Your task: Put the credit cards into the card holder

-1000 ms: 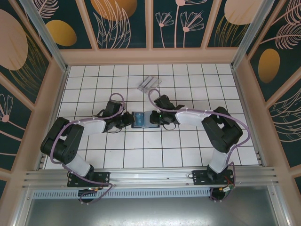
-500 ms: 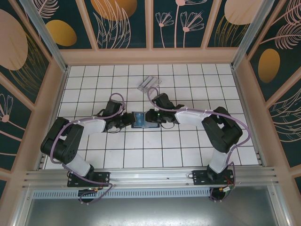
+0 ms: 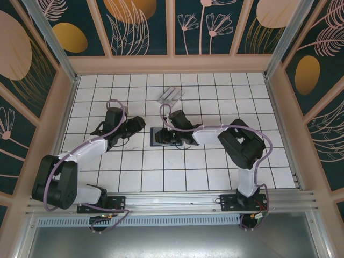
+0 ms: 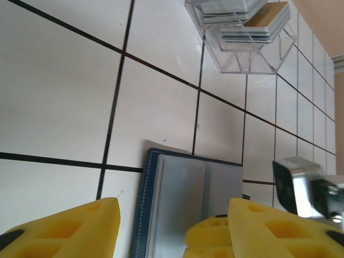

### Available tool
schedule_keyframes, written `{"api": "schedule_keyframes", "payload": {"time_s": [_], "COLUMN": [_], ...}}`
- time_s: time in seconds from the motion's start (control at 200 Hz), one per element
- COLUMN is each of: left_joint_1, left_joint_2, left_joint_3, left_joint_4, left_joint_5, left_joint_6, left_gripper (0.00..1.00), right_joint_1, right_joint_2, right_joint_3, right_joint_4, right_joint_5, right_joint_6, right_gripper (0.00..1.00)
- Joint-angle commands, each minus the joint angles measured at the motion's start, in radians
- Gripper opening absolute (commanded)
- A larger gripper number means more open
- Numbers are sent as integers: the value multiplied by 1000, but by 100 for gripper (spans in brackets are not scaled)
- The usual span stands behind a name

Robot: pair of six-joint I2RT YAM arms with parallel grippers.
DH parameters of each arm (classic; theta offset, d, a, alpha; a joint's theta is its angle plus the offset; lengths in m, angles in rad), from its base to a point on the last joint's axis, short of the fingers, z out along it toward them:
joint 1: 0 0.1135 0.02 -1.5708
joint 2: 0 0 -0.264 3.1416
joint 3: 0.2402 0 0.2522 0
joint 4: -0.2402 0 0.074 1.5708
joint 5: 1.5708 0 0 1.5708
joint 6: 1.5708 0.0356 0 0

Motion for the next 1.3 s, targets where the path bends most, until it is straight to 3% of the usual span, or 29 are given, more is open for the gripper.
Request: {"api": "schedule_keyframes", "payload": {"time_s": [0.0,0.13,0.265,0.515,0.706,1.046,1.296], "left_joint_1": [6,6,6,5,4,6,6], "left_joint_2": [-10,-6,-6,51,84,48,16], "left_joint_3": [13,-4,-29,34,97,50,22], "left_joint_4": [-47,-24,26,122,123,74,56], "left_joint_5": [-50,-43,-32,-19,-31,-75,-113], "left_joint_6": [14,23,8,55,45,64,67], "left_gripper": [56,58,60,78,81,86,87], "right_joint_1": [-13,-53,-96,-210,-289,-291,-295], "right_joint_2": [-12,-106,-153,-138,2,243,287], "right_joint_3": [8,21,124,276,410,658,681], "right_joint_4": [54,-27,-226,-392,-439,-459,-498], "right_joint_5": [-49,24,194,503,473,377,389], "right_joint_6": [5,-62,-150,-165,-120,-77,-99], "right_gripper": [32,34,35,43,43,41,29]}}
